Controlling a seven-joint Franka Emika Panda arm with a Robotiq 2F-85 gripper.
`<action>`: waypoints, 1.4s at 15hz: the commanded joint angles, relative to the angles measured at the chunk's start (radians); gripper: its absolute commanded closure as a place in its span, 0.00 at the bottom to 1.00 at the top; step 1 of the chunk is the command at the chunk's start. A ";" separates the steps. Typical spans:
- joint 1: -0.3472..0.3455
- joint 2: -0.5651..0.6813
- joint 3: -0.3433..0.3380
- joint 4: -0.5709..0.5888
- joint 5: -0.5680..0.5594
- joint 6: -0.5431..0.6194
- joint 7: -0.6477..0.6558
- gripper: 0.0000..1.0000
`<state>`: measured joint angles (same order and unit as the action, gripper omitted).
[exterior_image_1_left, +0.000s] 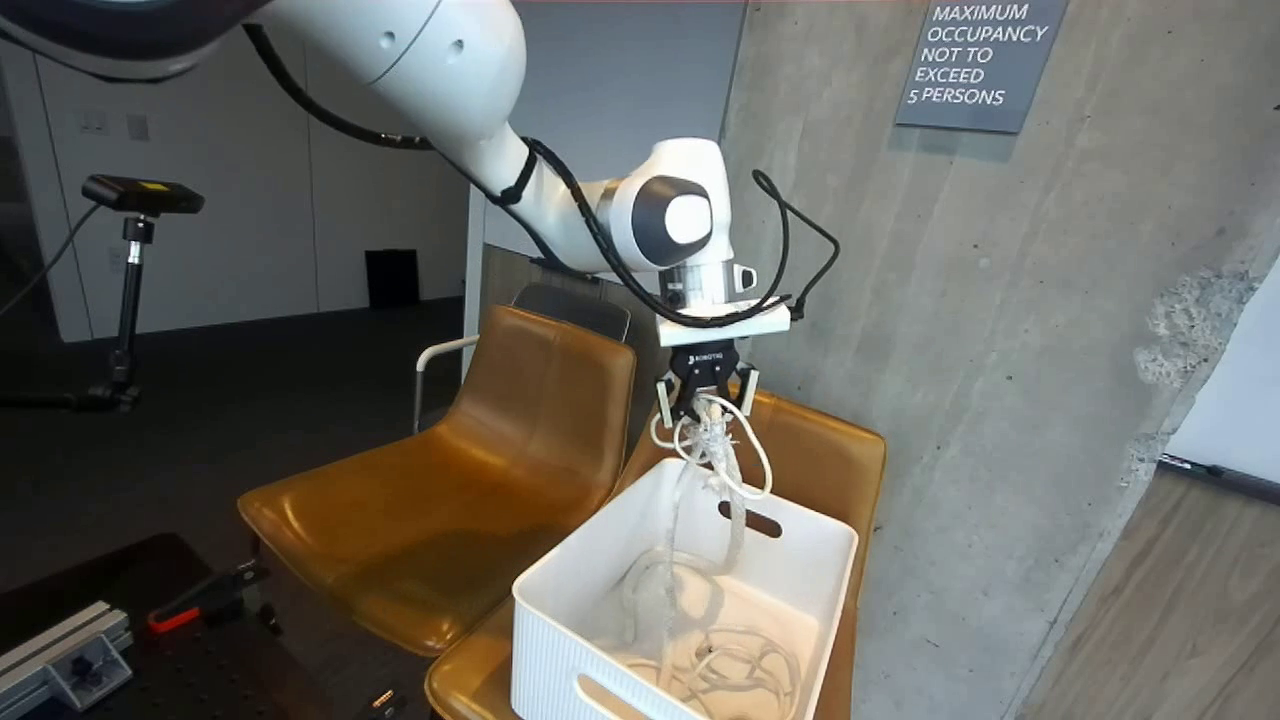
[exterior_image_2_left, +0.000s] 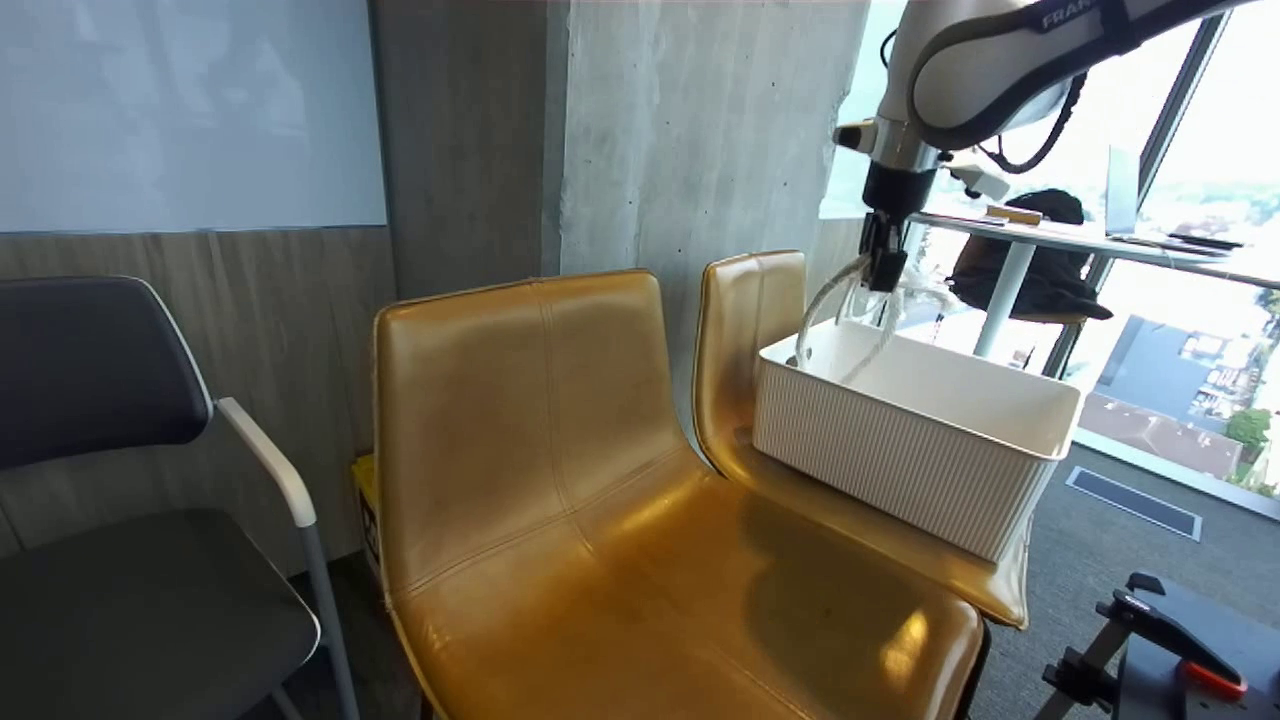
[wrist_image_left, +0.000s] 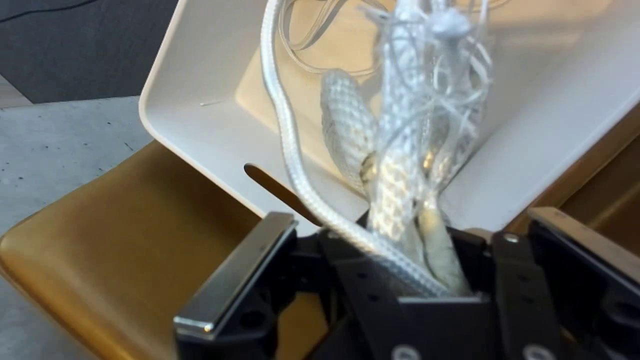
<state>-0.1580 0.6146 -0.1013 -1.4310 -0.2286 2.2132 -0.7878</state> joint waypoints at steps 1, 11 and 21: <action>0.033 -0.112 0.038 0.049 -0.007 -0.138 0.012 1.00; 0.237 -0.144 0.158 0.438 -0.013 -0.412 0.057 1.00; 0.379 -0.008 0.172 0.693 -0.007 -0.501 0.052 1.00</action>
<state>0.2059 0.5446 0.0706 -0.8314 -0.2292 1.7462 -0.7305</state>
